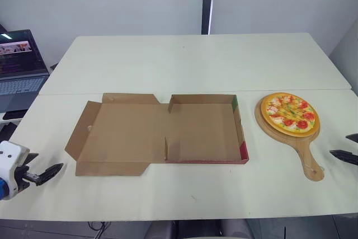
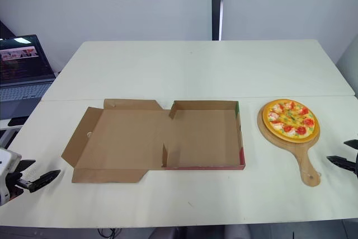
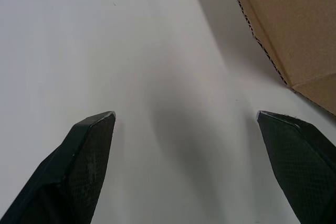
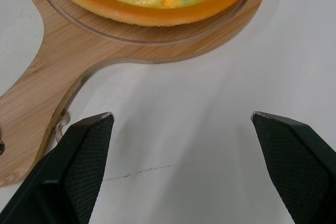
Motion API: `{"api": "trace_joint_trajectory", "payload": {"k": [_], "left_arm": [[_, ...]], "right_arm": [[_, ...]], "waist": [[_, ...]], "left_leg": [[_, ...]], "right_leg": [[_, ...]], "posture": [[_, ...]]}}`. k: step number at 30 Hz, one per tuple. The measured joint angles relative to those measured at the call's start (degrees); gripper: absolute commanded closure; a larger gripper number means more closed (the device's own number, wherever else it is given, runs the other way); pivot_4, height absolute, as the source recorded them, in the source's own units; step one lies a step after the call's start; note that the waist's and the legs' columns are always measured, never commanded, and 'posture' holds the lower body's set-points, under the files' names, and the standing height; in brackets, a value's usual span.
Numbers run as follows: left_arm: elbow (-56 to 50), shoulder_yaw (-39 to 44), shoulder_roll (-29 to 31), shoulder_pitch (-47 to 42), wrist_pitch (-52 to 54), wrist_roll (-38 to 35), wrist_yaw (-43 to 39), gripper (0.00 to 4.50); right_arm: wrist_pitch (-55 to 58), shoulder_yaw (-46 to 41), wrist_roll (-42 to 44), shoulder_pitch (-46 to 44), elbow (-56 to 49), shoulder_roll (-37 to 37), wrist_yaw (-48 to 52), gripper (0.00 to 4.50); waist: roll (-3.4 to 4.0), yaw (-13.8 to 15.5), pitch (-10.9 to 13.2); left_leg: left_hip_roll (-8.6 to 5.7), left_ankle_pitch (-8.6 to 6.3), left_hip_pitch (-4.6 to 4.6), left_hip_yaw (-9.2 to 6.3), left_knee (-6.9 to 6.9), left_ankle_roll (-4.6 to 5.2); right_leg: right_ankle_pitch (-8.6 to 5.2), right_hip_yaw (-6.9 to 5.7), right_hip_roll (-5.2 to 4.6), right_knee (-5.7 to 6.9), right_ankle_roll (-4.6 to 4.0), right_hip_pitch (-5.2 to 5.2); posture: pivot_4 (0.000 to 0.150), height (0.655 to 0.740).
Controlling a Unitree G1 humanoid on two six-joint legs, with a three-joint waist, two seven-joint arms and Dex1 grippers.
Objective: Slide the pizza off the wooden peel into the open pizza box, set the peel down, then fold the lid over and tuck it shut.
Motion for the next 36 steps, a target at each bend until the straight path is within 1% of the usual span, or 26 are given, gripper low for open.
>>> {"api": "trace_joint_trajectory", "payload": {"k": [6, 13, 18, 20, 29, 32, 34, 36], "left_arm": [[1.8, -0.1, 0.8, -1.2, 0.5, -1.5, -3.7, 0.02], [2.7, 0.6, 0.8, -2.4, 0.0, -3.0, -4.3, 0.02], [4.7, 0.7, 1.2, -3.2, 0.2, -3.6, -5.7, 0.02], [5.6, 0.7, 2.2, -3.3, 0.2, -3.7, -7.6, 0.02], [5.5, 1.9, 2.7, -2.9, -0.4, -4.0, -10.5, 0.02], [2.9, 2.3, 2.8, -3.0, 0.7, -5.7, -12.1, 0.02], [-1.7, 1.0, 2.8, -5.7, 3.0, -7.5, -12.8, 0.02], [-7.8, -2.0, 2.8, -9.3, 5.1, -9.2, -13.1, 0.02]], "right_arm": [[-0.1, 0.0, -1.1, 0.6, -0.6, 0.0, -1.4, 0.00], [-1.0, -0.1, -1.3, 0.6, -1.0, 0.2, -4.7, 0.00], [-0.8, -0.1, -1.2, 1.0, -1.1, 0.2, -5.6, 0.00], [-0.5, -0.1, -1.0, 1.0, -1.1, 0.2, -5.5, 0.00], [-0.3, -0.6, -0.9, 1.0, -1.1, 0.5, -5.8, 0.00], [-0.9, -1.1, -0.9, 1.0, -1.1, 0.7, -6.5, 0.00], [-1.1, -2.3, -0.9, 0.9, -1.2, 1.3, -7.4, 0.00], [-1.0, -3.2, -0.3, 0.9, -2.4, 1.8, -8.0, 0.00]], "waist": [[0.00, 0.0, 0.0], [0.00, 0.0, 0.0], [0.00, 0.0, 0.0], [0.00, 0.0, 0.0], [0.01, 0.0, 0.0], [0.00, 0.0, 0.0], [-0.04, 0.3, 0.0], [-0.03, 0.8, 0.0]], "left_leg": [[-0.01, 0.00, 0.00, 0.01, 0.00, 0.00], [0.00, 0.00, 0.01, 0.01, 0.00, 0.00], [0.00, 0.00, 0.00, 0.01, 0.01, 0.00], [0.00, 0.00, 0.00, 0.01, 0.01, 0.00], [0.00, 0.00, 0.01, 0.02, 0.00, 0.00], [-0.01, 0.00, 0.00, 0.03, 0.01, 0.00], [-0.01, 0.00, -0.02, -0.02, 0.05, 0.00], [-0.03, 0.00, -0.02, -0.03, 0.09, -0.01]], "right_leg": [[0.00, 0.00, 0.00, 0.00, 0.00, 0.00], [0.00, 0.00, 0.00, 0.00, 0.00, -0.01], [0.00, -0.01, 0.00, 0.01, 0.00, 0.00], [0.00, -0.01, 0.00, 0.01, 0.00, 0.00], [0.00, 0.00, 0.00, 0.01, 0.00, -0.01], [0.01, 0.01, 0.00, 0.01, 0.01, 0.00], [0.03, -0.01, -0.01, 0.00, 0.04, 0.03], [0.06, 0.00, -0.02, 0.00, 0.09, 0.06]], "posture": [[0.150, 0.7400], [0.150, 0.7400], [0.150, 0.7400], [0.150, 0.7400], [0.150, 0.7400], [0.150, 0.7400], [0.150, 0.7400], [0.150, 0.7400]]}}
